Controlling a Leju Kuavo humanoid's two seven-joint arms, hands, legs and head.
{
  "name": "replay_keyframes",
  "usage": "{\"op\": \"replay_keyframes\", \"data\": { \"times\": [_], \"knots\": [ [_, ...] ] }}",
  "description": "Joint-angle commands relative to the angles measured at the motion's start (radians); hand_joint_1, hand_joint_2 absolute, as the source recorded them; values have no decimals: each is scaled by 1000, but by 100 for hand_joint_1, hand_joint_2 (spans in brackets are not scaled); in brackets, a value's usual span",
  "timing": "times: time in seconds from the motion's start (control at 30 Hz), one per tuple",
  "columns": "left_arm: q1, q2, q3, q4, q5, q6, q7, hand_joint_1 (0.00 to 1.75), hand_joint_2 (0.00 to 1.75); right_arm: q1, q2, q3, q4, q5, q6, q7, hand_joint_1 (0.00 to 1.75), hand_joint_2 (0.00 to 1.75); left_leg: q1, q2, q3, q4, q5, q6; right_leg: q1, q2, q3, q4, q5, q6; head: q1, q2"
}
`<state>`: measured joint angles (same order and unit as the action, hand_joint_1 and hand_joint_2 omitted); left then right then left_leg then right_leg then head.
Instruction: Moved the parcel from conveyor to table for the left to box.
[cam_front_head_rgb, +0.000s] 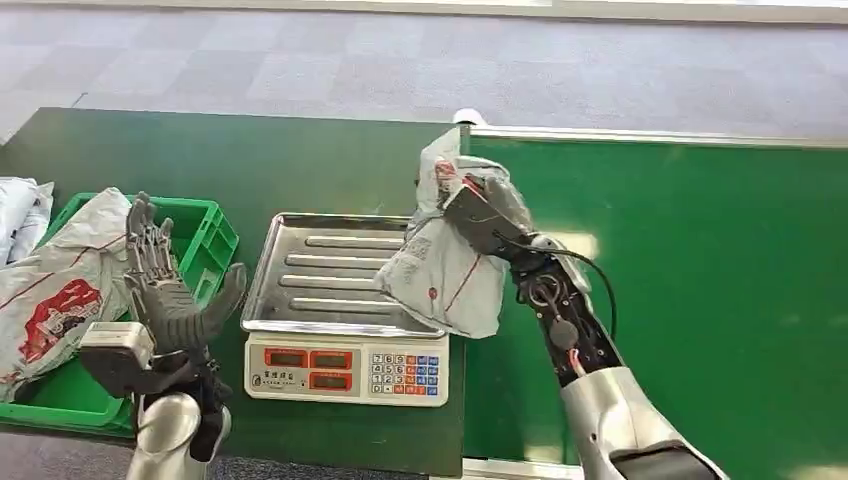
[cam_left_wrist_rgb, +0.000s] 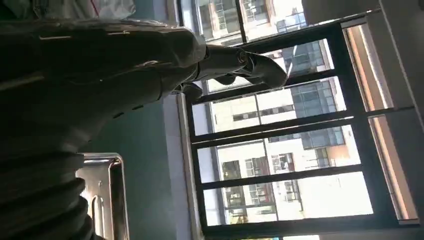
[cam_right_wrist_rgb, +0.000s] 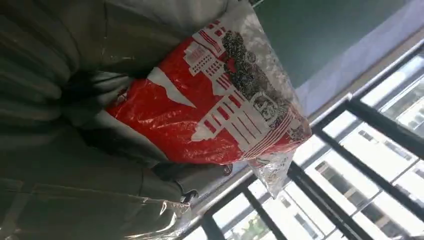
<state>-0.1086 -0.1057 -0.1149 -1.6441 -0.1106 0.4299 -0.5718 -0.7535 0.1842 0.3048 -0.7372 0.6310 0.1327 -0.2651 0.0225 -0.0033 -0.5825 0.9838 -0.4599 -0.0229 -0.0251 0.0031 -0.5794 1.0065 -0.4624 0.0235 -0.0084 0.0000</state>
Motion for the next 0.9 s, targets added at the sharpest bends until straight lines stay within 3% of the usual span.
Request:
{"op": "replay_keyframes", "data": {
  "times": [0.03, 0.3, 0.5, 0.53, 0.57, 0.6, 0.9],
  "knots": [
    [-4, -23, 99, -23, 21, 19, -16, 0, 175, -141, 93, 125, 249, -15, 52, -42, 175, 175, -1, 5, 1, 1, -1, 2, 0, 4, 0, 0, 0, -2, 1, 0],
    [24, -43, 152, -37, 26, -1, -35, 0, 175, -134, 86, 161, 255, -49, 52, -117, 175, 175, -1, 1, 1, -1, 0, 2, 0, 1, 1, -1, 0, -2, 1, 0],
    [14, -46, 164, -30, 27, -6, -36, 0, 175, -146, 95, 171, 251, -56, 52, -116, 175, 175, -1, 0, 0, 0, -1, 2, 0, 1, 0, 0, 0, -2, 1, 0],
    [12, -48, 167, -29, 26, -8, -36, 0, 175, -151, 98, 174, 260, -58, 48, -101, 159, 175, -1, -1, 0, 0, -1, 1, 0, 0, 0, 0, 0, -2, 0, 0],
    [9, -46, 171, -29, 24, -9, -33, 0, 175, -155, 102, 172, 274, -65, 35, -72, 9, 175, -1, -1, 0, 0, 0, 1, 0, 0, 0, 0, 0, -2, 1, 0],
    [9, -45, 172, -29, 22, -9, -31, 0, 175, -159, 104, 176, 285, -63, 32, -47, 0, 175, -1, 0, 0, 0, -1, 2, 0, 0, 0, 0, 0, -2, 0, 0],
    [11, -46, 173, -30, 18, -20, -14, 0, 175, -140, 89, 166, 322, -87, 4, -30, 0, 175, 0, -2, 1, -1, 0, 2, 0, -1, 2, -1, 0, -2, 0, 0]
  ]
}}
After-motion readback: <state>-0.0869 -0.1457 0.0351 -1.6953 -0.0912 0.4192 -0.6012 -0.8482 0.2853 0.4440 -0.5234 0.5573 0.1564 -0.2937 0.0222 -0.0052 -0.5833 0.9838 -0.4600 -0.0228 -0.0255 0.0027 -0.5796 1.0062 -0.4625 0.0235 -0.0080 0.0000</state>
